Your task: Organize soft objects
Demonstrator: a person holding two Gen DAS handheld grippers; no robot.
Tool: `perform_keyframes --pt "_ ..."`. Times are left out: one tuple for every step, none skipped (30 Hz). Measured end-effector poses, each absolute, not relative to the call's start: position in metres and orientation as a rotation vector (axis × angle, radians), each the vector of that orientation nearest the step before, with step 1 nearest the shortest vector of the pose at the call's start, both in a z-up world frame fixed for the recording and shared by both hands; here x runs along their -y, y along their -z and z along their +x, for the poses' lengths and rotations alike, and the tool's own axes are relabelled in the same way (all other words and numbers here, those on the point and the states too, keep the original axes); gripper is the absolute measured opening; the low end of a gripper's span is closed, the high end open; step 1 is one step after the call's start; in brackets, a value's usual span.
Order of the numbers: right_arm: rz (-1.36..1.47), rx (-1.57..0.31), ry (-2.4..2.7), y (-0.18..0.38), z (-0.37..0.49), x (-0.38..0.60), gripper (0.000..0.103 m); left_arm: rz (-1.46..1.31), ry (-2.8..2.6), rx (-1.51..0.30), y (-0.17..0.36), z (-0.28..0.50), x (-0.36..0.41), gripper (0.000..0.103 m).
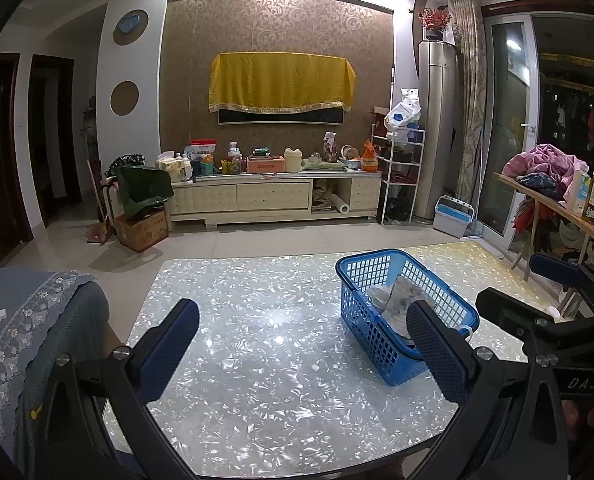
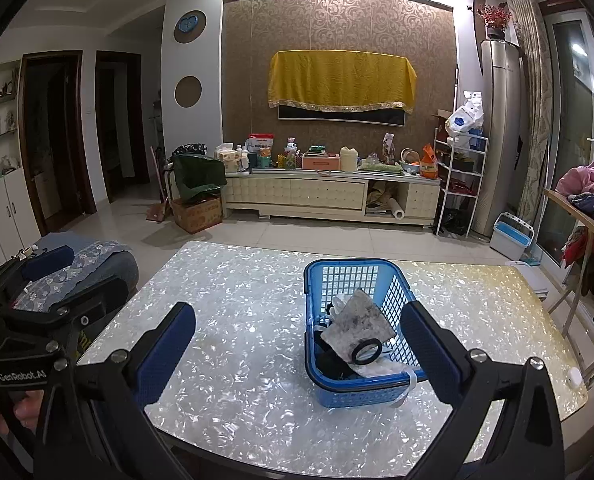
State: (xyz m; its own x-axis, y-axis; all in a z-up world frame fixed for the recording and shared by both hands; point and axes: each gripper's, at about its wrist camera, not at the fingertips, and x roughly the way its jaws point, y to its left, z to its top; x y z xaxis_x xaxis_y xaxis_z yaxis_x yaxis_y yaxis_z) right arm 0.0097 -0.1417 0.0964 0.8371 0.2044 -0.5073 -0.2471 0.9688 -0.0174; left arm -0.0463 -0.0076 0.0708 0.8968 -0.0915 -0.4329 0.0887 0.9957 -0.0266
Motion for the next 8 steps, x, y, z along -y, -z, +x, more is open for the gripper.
perform_keyframes --pt "-0.083 -0.527 -0.238 -0.0966 0.0094 0.1415 0.103 -0.006 0.093 -0.448 -0.0710 -0.0467 0.0077 0.103" --pt "-0.083 -0.526 -0.238 -0.0965 0.0097 0.1415 0.103 -0.006 0.093 -0.448 -0.0710 -0.0468 0.0078 0.103" --pt "-0.083 -0.527 -0.238 -0.0966 0.0095 0.1413 0.103 -0.006 0.091 -0.449 -0.0709 -0.0468 0.0079 0.103" --pt "-0.083 -0.526 -0.238 -0.0968 0.0092 0.1412 0.103 -0.005 0.090 -0.449 -0.0711 -0.0471 0.0080 0.103" --pt "-0.084 -0.526 -0.236 -0.0967 0.0095 0.1410 0.103 -0.006 0.090 -0.450 -0.0720 -0.0473 0.0083 0.103" --pt "-0.083 -0.527 -0.237 -0.0968 0.0093 0.1409 0.103 -0.006 0.089 -0.452 -0.0723 -0.0474 0.0082 0.103" --pt "-0.083 -0.527 -0.238 -0.0970 0.0090 0.1407 0.103 -0.007 0.088 -0.455 -0.0725 -0.0475 0.0080 0.103" --pt "-0.083 -0.528 -0.239 -0.0964 0.0088 0.1405 0.103 -0.008 0.086 -0.456 -0.0727 -0.0475 0.0079 0.103"
